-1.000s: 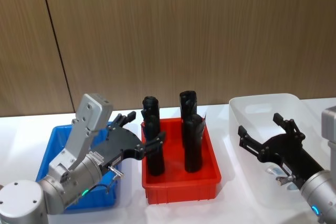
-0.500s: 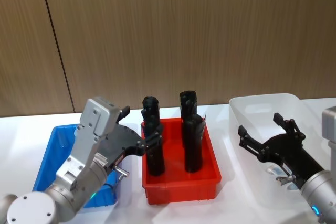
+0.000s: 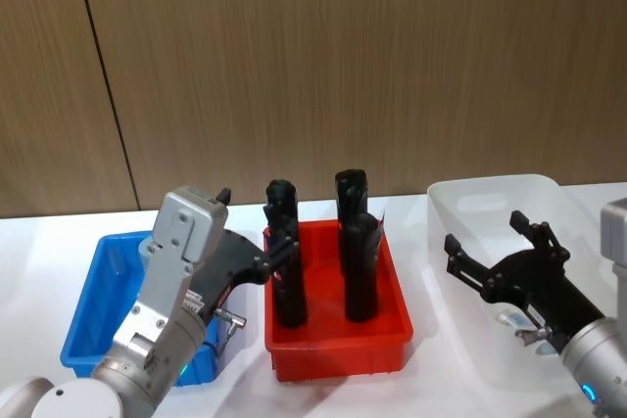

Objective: Pick the cotton swabs from the blue box and place them into the white box.

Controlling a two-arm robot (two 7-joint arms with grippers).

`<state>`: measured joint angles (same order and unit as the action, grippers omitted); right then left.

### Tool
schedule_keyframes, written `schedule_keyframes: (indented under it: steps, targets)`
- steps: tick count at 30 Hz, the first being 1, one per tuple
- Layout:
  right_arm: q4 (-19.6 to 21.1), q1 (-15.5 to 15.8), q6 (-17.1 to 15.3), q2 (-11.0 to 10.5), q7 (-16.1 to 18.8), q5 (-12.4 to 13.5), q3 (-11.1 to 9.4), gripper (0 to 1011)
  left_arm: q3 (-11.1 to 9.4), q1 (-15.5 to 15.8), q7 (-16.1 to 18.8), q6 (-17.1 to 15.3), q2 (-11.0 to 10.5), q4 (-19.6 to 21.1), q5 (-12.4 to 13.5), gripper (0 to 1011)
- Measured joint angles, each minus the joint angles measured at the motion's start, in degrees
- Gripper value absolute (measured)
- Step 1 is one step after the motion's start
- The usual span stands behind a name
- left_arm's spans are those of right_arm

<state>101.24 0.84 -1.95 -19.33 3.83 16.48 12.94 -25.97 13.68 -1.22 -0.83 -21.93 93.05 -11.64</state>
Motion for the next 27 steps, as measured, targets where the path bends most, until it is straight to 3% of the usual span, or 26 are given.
schedule_keyframes:
  steps: [17, 27]
  targets:
    - [0.0, 0.0, 0.0, 0.0, 0.2, 0.0, 0.0, 1001, -0.1, -0.1, 0.6, 0.1, 0.0, 0.2, 0.2, 1004]
    - [0.1, -0.1, -1.6, -0.4, 2.6, 1.9, -0.4, 1002, -0.1, -0.1, 0.6, 0.1, 0.0, 0.2, 0.2, 1004]
